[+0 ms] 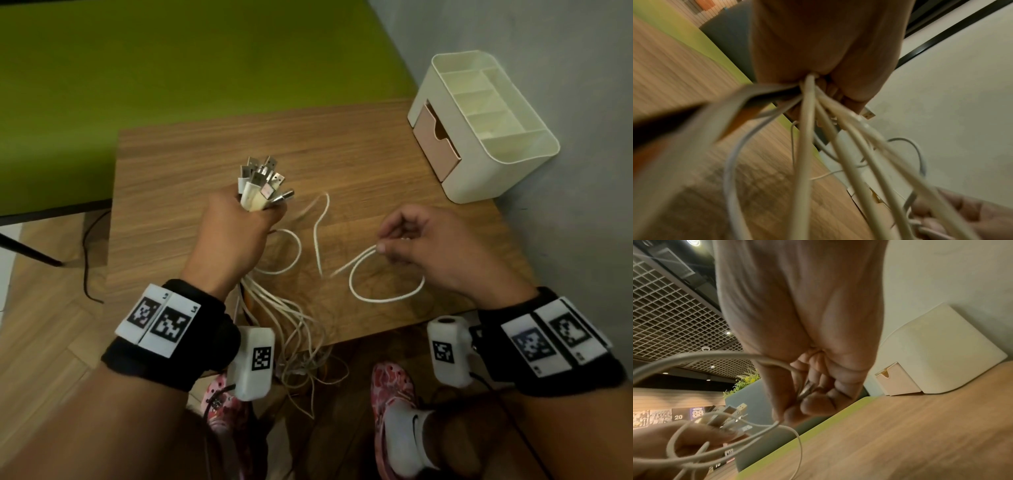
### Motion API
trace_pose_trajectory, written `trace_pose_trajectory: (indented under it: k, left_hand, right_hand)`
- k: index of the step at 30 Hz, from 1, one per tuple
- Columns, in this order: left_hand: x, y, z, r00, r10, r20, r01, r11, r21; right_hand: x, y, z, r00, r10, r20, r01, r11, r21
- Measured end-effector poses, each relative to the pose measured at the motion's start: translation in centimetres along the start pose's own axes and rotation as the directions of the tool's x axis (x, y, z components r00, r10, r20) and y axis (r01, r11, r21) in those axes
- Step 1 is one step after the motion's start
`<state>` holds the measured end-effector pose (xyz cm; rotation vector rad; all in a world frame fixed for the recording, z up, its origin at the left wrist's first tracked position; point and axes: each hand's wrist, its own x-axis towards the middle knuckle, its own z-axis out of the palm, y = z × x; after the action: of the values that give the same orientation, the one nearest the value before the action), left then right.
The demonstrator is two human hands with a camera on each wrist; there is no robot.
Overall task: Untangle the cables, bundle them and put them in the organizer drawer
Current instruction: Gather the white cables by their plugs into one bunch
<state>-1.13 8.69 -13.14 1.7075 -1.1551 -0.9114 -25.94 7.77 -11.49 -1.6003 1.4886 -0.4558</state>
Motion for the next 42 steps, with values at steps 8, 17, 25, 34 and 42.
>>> trace_pose_trajectory:
  k: [8, 17, 25, 34, 42]
  left_hand:
    - [-1.5, 1.2, 0.8, 0.993, 0.111, 0.045, -0.11, 0.993, -0.036]
    - [-2.7, 1.5, 2.3, 0.931, 0.122, 0.344, -0.105, 0.992, -0.067]
    - [-4.0, 2.6, 2.8, 0.819, 0.109, 0.564, -0.059, 0.993, -0.106]
    - [-3.7, 2.1, 2.7, 0.826, 0.12, 0.551, -0.154, 0.988, 0.017]
    - [-1.9, 0.2, 2.2, 0.95, 0.137, 0.281, -0.193, 0.964, 0.185]
  right_hand:
    - [-0.1, -0.3, 0.9, 0.984, -0.109, -0.138, 0.088, 0.985, -0.148]
    - [-0.9, -1.5, 1.9, 0.962, -0.213, -0.169, 0.229, 0.97, 0.084]
    - [-2.1, -1.4, 1.1, 0.957, -0.213, -0.198, 0.249, 0.952, 0.18]
    - [-3.5, -1.1, 0.6, 0.988, -0.152, 0.021, 0.144, 0.965, 0.22]
    - [-3.7, -0.6, -0.4, 0.929, 0.09, 0.359, -0.059, 0.993, -0.098]
